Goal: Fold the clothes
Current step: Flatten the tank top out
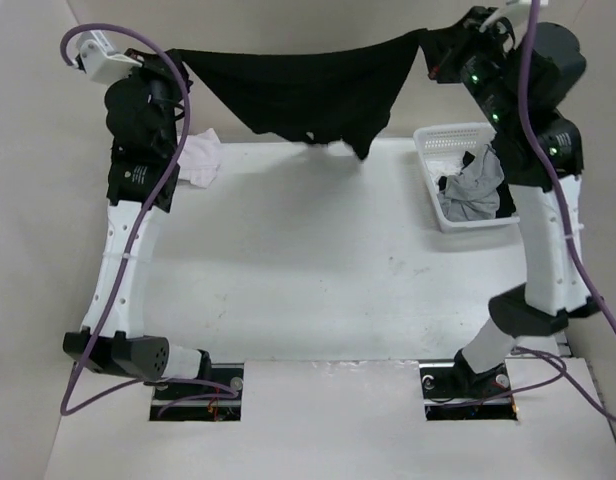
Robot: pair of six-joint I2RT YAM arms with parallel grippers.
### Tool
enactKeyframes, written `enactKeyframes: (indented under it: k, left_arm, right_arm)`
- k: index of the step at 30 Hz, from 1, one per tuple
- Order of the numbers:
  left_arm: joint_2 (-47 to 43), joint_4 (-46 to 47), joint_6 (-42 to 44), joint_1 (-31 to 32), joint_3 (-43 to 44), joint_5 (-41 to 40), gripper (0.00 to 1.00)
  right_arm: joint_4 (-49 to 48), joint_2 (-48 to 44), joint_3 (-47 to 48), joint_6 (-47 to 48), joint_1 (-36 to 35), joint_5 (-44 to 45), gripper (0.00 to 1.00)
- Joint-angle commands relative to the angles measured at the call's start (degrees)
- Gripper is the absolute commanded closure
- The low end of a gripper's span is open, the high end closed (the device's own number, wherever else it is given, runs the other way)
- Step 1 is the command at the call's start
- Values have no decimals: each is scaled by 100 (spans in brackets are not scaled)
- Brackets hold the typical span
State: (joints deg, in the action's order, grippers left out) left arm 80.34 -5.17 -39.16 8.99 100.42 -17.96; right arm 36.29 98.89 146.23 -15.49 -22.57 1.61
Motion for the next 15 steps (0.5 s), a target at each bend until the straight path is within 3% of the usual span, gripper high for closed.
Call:
enactKeyframes:
  k: [1,6,10,15]
  left_arm:
    - [-395,376,259,-69,-249,-6,100]
    - [-1290,921,207,106,-2066,-120,100]
    - [-2397,1132,-65,527,-4034,-243,99]
    - [-4040,826,-250,906,-6329,-375,99]
  right_arm:
    - [-113,-606,-820,1,-15,-47,100]
    - [-1333,-2353,-4439,-191,-313,340,100]
    - [-1993,-3698,-7084,-639,-752,647,100]
    - [-2416,-4790,-9750,-1420,-1297,666,100]
